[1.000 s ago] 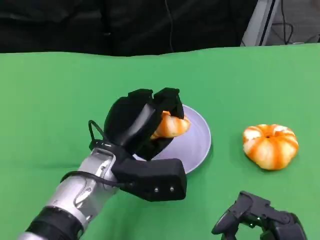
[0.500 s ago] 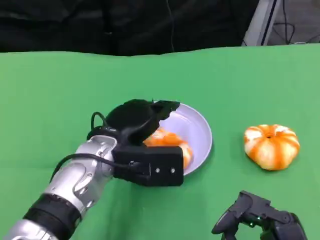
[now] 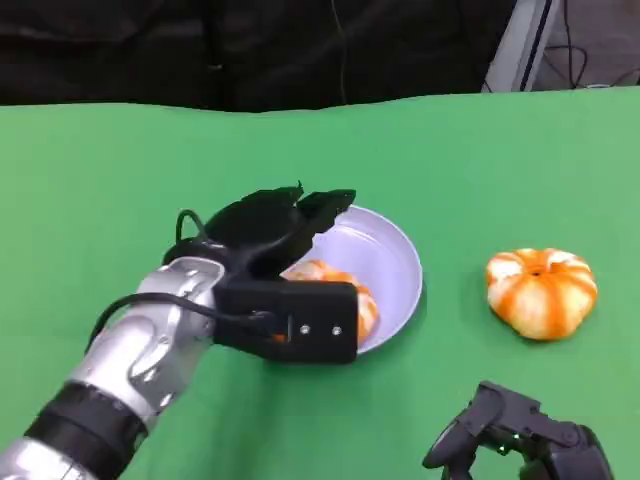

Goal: Grasp the bread from the table and place it into the plate.

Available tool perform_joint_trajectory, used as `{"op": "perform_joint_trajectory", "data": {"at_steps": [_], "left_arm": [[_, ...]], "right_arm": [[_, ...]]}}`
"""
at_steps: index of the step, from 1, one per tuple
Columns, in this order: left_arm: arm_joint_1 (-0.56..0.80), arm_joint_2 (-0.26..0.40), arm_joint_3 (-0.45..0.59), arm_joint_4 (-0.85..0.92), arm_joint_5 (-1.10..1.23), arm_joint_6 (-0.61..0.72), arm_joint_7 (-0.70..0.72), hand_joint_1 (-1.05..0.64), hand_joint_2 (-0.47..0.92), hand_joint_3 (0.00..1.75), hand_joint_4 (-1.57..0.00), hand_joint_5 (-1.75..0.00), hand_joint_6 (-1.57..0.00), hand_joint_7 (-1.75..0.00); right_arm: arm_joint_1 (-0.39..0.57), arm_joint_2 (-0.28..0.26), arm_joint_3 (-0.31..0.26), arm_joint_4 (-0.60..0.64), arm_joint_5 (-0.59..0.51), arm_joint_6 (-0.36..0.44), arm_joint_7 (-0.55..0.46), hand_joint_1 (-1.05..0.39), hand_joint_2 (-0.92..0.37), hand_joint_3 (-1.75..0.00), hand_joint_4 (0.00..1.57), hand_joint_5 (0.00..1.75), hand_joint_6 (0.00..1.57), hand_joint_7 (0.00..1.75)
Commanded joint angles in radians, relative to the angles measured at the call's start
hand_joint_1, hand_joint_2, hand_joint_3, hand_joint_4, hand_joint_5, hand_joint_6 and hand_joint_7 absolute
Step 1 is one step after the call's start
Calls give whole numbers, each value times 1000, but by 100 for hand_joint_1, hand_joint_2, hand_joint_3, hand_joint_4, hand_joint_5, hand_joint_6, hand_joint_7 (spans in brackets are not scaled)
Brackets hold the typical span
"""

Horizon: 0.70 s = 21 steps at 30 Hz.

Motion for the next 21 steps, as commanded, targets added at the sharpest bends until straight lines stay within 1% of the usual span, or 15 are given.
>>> {"op": "perform_joint_trajectory", "data": {"at_steps": [1, 18, 19, 20, 21], "left_arm": [[32, 43, 23, -49, -22, -6, -19, -100, 92, 55, 0, 0, -1, 0], [34, 47, 20, -56, -27, -2, -20, -100, 92, 55, 0, 0, -1, 0], [126, 81, 103, -154, -118, -65, -5, -96, 92, 52, -4, -2, -5, -2], [286, 81, 235, -283, -274, -152, 30, -87, 92, 44, -14, -8, -13, -5], [402, 79, 330, -376, -388, -214, 53, -67, 92, 27, -31, -43, -34, -15]], "right_arm": [[2, -8, -5, -7, 12, -1, 0, 3, -32, -144, 81, 164, 85, 133], [2, -8, -5, -7, 12, -1, 0, 3, -32, -145, 81, 164, 85, 133], [1, -7, -5, -5, 8, -2, -2, 3, -32, -145, 81, 164, 85, 133], [0, -6, -5, -5, 6, -2, -3, 3, -32, -145, 81, 164, 85, 133], [0, -5, -5, -5, 5, -2, -5, 2, -31, -145, 81, 164, 85, 133]]}}
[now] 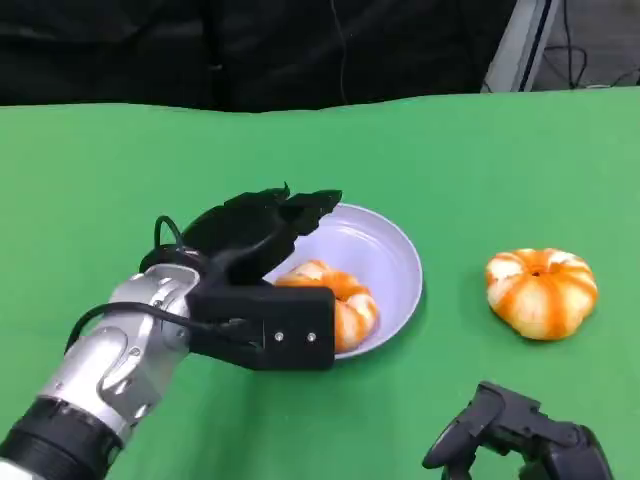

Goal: Grasp the bread from the table and place it into the plate.

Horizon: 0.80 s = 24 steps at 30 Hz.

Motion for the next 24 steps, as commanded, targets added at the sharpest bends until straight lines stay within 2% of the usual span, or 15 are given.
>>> {"op": "perform_joint_trajectory", "data": {"at_steps": [1, 2, 3, 5, 24], "left_arm": [[425, 31, 347, -360, -406, -234, 75, -54, 92, 15, -33, -82, -49, -20], [463, 22, 373, -386, -439, -247, 74, -49, 92, 11, -35, -97, -55, -22], [475, 21, 381, -397, -448, -250, 67, -46, 92, 9, -35, -105, -58, -23], [490, 16, 392, -413, -461, -251, 52, -44, 92, 7, -36, -112, -61, -24], [521, 4, 416, -437, -480, -263, 33, -42, 92, 7, -37, -116, -63, -25]], "right_arm": [[2, -4, -10, -4, 3, -7, -9, 2, -31, -145, 81, 163, 85, 133], [2, -4, -11, -2, 1, -10, -10, 2, -31, -145, 81, 163, 85, 133], [2, -4, -11, -1, -1, -12, -10, 2, -30, -146, 81, 163, 85, 133], [1, -4, -12, -1, -2, -14, -11, 2, -30, -146, 82, 163, 85, 133], [2, -5, -11, -1, 0, -15, -12, 2, -30, -146, 82, 162, 85, 134]]}}
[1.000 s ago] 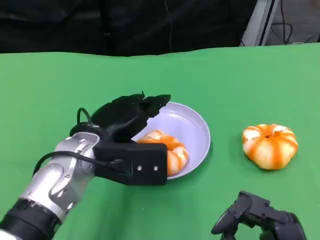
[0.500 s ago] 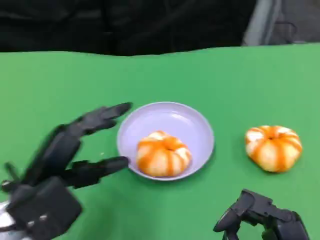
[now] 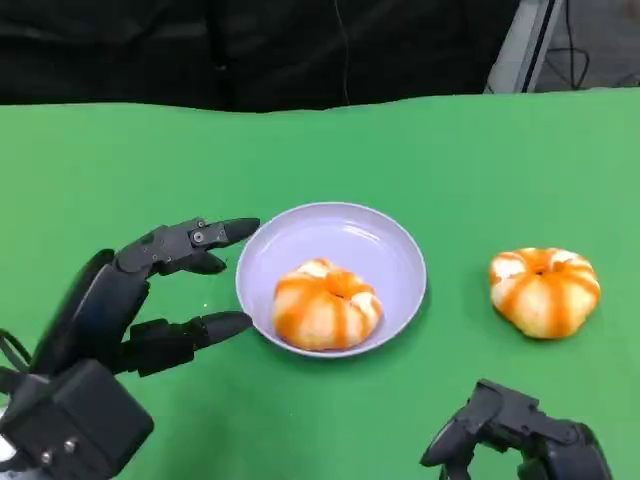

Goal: Grasp the bread from the table and place it into the plate.

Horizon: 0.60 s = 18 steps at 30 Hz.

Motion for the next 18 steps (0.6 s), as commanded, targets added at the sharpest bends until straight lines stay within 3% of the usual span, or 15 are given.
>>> {"op": "perform_joint_trajectory", "data": {"at_steps": [1, 2, 3, 4, 5, 7, 10, 18], "left_arm": [[24, 5, 20, -11, -24, -29, -5, -38, 92, 6, -39, -117, -65, -26], [30, 5, 23, -12, -30, -36, -5, -36, 92, 6, -41, -117, -66, -27], [139, -23, 46, -64, -109, -74, -2, -35, 92, 6, -42, -117, -66, -28], [219, -43, 62, -104, -168, -100, -2, -13, 87, 36, -61, -133, -79, -61], [274, -58, 74, -132, -209, -118, -3, 1, 72, 76, -72, -143, -78, -97], [308, -67, 83, -152, -237, -127, -11, 9, 63, 100, -78, -149, -77, -118], [315, -72, 88, -159, -243, -126, -21, 11, 59, 108, -80, -150, -76, -125], [316, -79, 94, -162, -244, -123, -31, 11, 58, 110, -81, -150, -76, -127]], "right_arm": [[7, -8, -7, -2, 6, -11, -5, 2, -30, -146, 82, 162, 85, 134], [7, -9, -7, -2, 6, -11, -4, 2, -30, -146, 82, 162, 85, 134], [13, -11, -4, -4, 11, -13, -1, 2, -31, -146, 82, 163, 85, 134], [18, -13, -3, -6, 14, -14, 2, 2, -31, -146, 82, 163, 85, 134], [21, -14, -2, -8, 16, -16, 3, 2, -31, -147, 82, 163, 85, 134], [23, -15, -1, -9, 18, -16, 5, 1, -31, -148, 81, 164, 85, 134], [23, -15, -2, -9, 18, -16, 6, 1, -30, -148, 81, 164, 85, 134], [24, -14, -2, -9, 18, -17, 7, 1, -30, -149, 81, 164, 85, 134]]}}
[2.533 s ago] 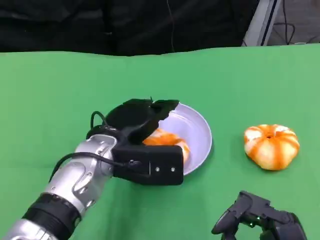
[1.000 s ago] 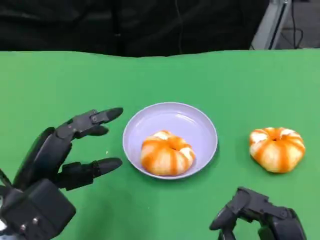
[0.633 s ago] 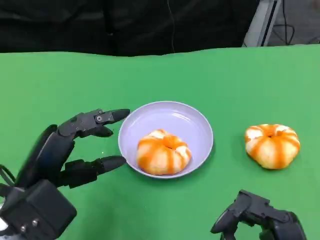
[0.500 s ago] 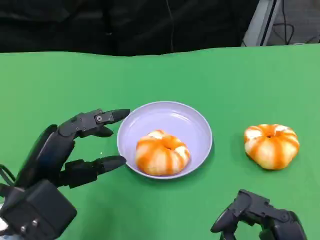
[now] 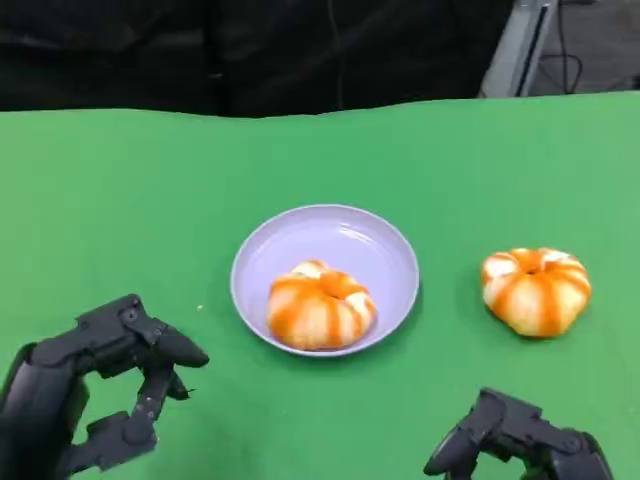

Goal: Grasp the bread from the table and place it into the plate.

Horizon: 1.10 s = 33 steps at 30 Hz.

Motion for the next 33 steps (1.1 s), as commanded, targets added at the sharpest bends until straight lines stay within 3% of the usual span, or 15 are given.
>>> {"op": "perform_joint_trajectory", "data": {"at_steps": [1, 8, 11, 14, 33], "left_arm": [[1, 0, 13, -10, -4, -6, -10, 11, 58, 111, -81, -150, -76, -127], [1, -4, 15, -10, -3, -6, -14, 11, 58, 111, -81, -150, -76, -127], [79, -48, -20, -9, -94, 24, -33, 9, 43, 140, -88, -171, -74, -162], [97, -62, -30, -1, -164, 62, -63, 9, 42, 141, -90, -174, -73, -170], [103, -72, -12, -14, -147, 83, -83, 6, 41, 141, -91, -175, -75, -171]], "right_arm": [[0, -10, -5, -7, 10, -9, 1, 1, -30, -149, 81, 164, 85, 134], [0, -10, -5, -7, 10, -9, 0, 1, -30, -149, 81, 164, 85, 134], [-3, -16, -16, -7, 12, -6, 2, 1, -31, -146, 80, 163, 84, 133], [-11, -18, -22, -5, 20, 1, 5, 1, -32, -144, 80, 163, 84, 133], [-9, -16, -22, -18, 18, 15, 9, 2, -36, -140, 79, 165, 83, 134]]}}
